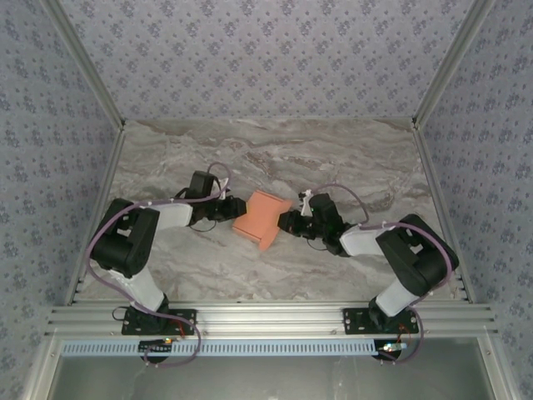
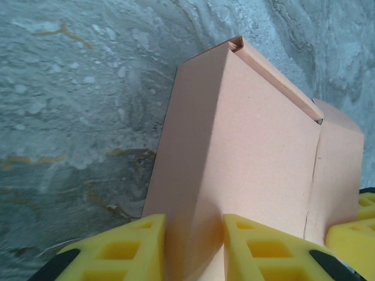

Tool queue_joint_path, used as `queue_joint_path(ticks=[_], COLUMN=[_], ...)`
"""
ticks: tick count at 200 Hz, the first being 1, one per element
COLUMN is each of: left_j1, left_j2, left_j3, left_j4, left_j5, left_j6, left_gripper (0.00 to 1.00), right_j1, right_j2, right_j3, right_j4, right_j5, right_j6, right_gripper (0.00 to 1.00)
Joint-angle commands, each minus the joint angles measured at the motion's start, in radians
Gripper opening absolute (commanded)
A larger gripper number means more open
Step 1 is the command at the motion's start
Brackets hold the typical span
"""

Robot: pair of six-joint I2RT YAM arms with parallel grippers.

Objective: Fold the paper box

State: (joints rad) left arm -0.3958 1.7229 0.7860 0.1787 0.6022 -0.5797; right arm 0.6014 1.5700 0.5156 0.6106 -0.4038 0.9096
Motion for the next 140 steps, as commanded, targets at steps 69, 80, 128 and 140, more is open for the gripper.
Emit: queue_joint_path(ticks=[69, 80, 128, 140], left_j1=[-0.118, -0.127, -0.149, -0.148], left_j2=[0.096, 0.103, 0.119, 0.119], left_j3=[0.050, 0.059, 0.094, 0.098], left_j4=[0.039, 0.035, 0.009, 0.000], left_j5=[0.108, 0.108, 0.102, 0.095], left_j6=[-0.061, -0.058, -0.046, -0.041], left_gripper=[0.32, 0.32, 0.35, 0.35], right_j1=[0.004, 0.004, 0.014, 0.020], right_j2=[-0.248, -0.255, -0.240, -0.237], right_j3=[0.000, 0.001, 0.024, 0.030], right_j4=[-0.118, -0.130, -0.220, -0.249], right_j5=[0.065, 0.073, 0.131, 0.160], right_j6=[-0.063, -0.065, -0.071, -0.074], right_gripper=[0.10, 0.10, 0.11, 0.11])
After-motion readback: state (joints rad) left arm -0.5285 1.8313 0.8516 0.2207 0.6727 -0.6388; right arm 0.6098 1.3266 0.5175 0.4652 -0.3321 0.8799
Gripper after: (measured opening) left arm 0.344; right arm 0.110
